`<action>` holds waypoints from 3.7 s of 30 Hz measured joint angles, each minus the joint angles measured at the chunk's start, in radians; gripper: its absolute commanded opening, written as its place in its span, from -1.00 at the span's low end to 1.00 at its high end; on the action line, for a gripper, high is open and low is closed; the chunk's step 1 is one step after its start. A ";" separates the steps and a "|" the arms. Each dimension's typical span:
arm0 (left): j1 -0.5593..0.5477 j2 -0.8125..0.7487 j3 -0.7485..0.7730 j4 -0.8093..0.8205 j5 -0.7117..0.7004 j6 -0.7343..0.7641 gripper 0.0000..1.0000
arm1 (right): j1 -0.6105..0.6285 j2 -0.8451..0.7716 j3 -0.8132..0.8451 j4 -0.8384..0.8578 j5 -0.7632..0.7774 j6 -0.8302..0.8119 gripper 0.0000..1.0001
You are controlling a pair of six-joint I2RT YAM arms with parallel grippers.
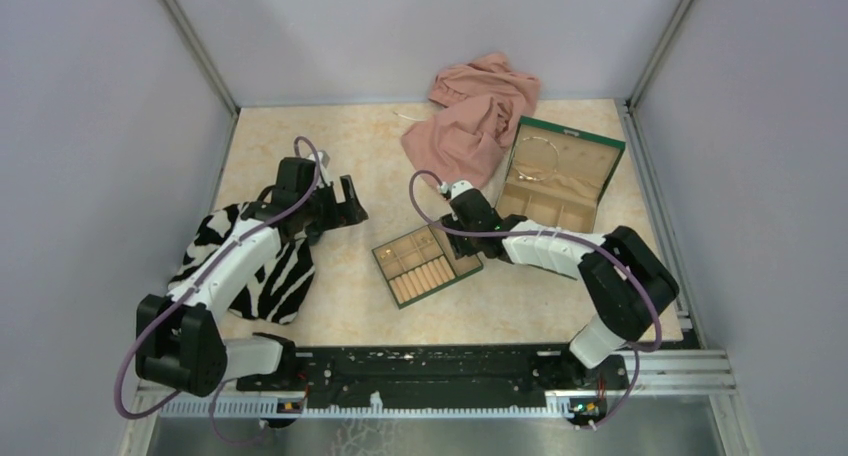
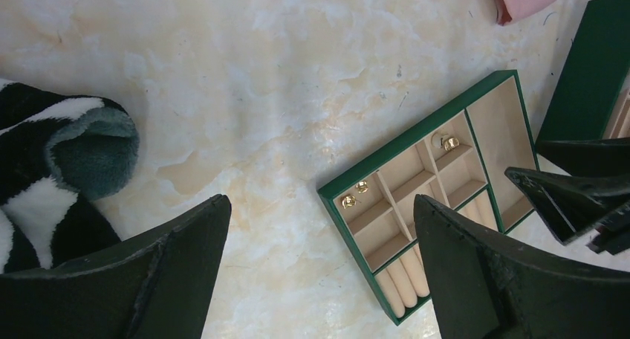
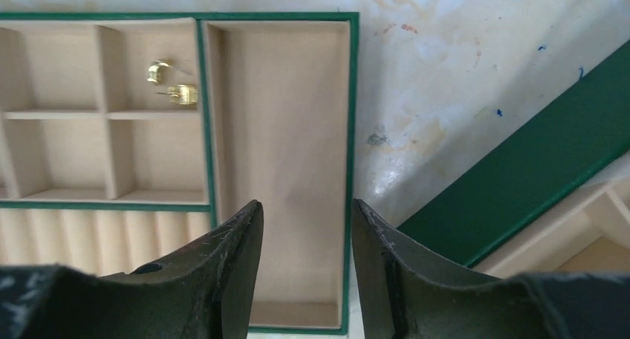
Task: Organize the mixed jewelry
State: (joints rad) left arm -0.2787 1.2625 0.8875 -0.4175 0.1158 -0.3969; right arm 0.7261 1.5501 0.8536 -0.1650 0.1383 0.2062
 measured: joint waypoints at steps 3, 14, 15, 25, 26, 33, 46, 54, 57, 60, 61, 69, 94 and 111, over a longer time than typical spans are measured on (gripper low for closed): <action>0.000 0.013 0.002 0.005 0.020 -0.006 0.98 | 0.000 0.045 0.003 0.000 0.014 -0.013 -0.07; 0.000 0.034 0.002 0.005 0.020 -0.010 0.98 | -0.001 0.088 0.012 0.016 0.021 -0.010 -1.00; 0.000 0.034 0.002 0.004 0.019 -0.010 0.98 | -0.001 0.088 0.012 0.016 0.021 -0.009 -1.00; 0.000 0.034 -0.010 0.008 0.040 -0.014 0.98 | -0.002 0.000 0.015 -0.050 0.025 -0.002 -1.00; 0.000 0.034 -0.010 0.008 0.042 -0.014 0.98 | -0.002 -0.015 0.020 -0.068 0.027 -0.003 -1.00; 0.000 0.034 -0.007 0.009 0.041 -0.006 0.98 | -0.026 -0.112 0.052 -0.158 0.020 0.027 -1.00; 0.000 0.031 0.013 0.033 0.036 0.008 0.98 | -0.263 -0.438 0.051 -0.429 0.062 0.159 -1.00; 0.000 0.053 0.013 0.045 0.051 0.008 0.98 | -0.401 -0.591 0.014 -0.538 0.155 0.196 -1.00; 0.000 0.064 0.013 0.045 0.058 0.008 0.98 | -0.464 -0.628 -0.024 -0.557 0.183 0.213 -1.00; 0.000 0.066 0.013 0.045 0.062 0.009 0.98 | -0.508 -0.660 -0.064 -0.569 0.222 0.234 -1.00; 0.000 0.066 0.013 0.045 0.064 0.009 0.98 | -0.517 -0.669 -0.078 -0.572 0.237 0.239 -1.00; 0.000 0.081 0.013 0.053 0.069 0.012 0.98 | -0.566 -0.695 -0.154 -0.541 0.262 0.229 -1.00; 0.000 0.113 0.021 0.054 0.077 0.035 0.98 | -0.690 -0.631 -0.160 -0.386 0.253 0.153 -1.00; 0.000 0.146 0.033 0.051 0.087 0.059 0.98 | -0.712 -0.592 -0.188 -0.330 0.219 0.101 -1.00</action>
State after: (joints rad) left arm -0.2787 1.4090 0.9207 -0.3668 0.2028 -0.3382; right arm 0.0143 0.9585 0.6655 -0.4946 0.3573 0.3069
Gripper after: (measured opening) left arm 0.987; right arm 0.017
